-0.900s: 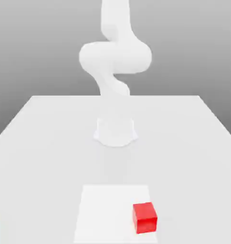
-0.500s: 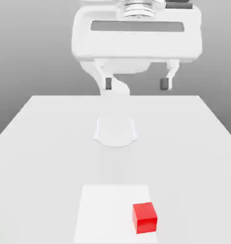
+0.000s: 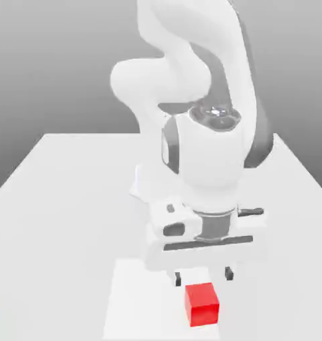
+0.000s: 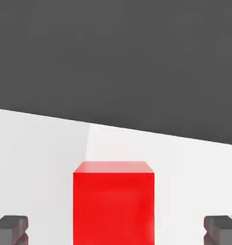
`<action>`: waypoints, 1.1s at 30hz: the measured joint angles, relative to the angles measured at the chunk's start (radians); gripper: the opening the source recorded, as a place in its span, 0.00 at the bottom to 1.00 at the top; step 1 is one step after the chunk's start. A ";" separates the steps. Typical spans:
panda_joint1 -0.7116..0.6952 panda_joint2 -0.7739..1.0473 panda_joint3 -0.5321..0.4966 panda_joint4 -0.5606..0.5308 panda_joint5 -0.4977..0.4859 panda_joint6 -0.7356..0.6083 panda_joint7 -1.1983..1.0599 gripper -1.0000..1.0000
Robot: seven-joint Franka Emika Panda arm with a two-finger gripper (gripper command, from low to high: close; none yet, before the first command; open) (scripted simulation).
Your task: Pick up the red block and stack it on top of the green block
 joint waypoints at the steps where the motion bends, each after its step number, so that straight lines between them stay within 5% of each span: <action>1: 0.004 0.036 -0.005 0.005 -0.008 0.030 0.005 0.50; 2: 0.009 0.064 -0.011 0.009 -0.013 0.053 0.009 0.00; 9: 0.008 0.066 -0.011 0.009 -0.016 0.055 0.012 0.00; 15: -0.030 -0.099 0.013 -0.005 0.027 -0.098 -0.038 0.00; 33: -0.498 0.061 -0.207 0.381 0.139 -0.333 -0.671 0.00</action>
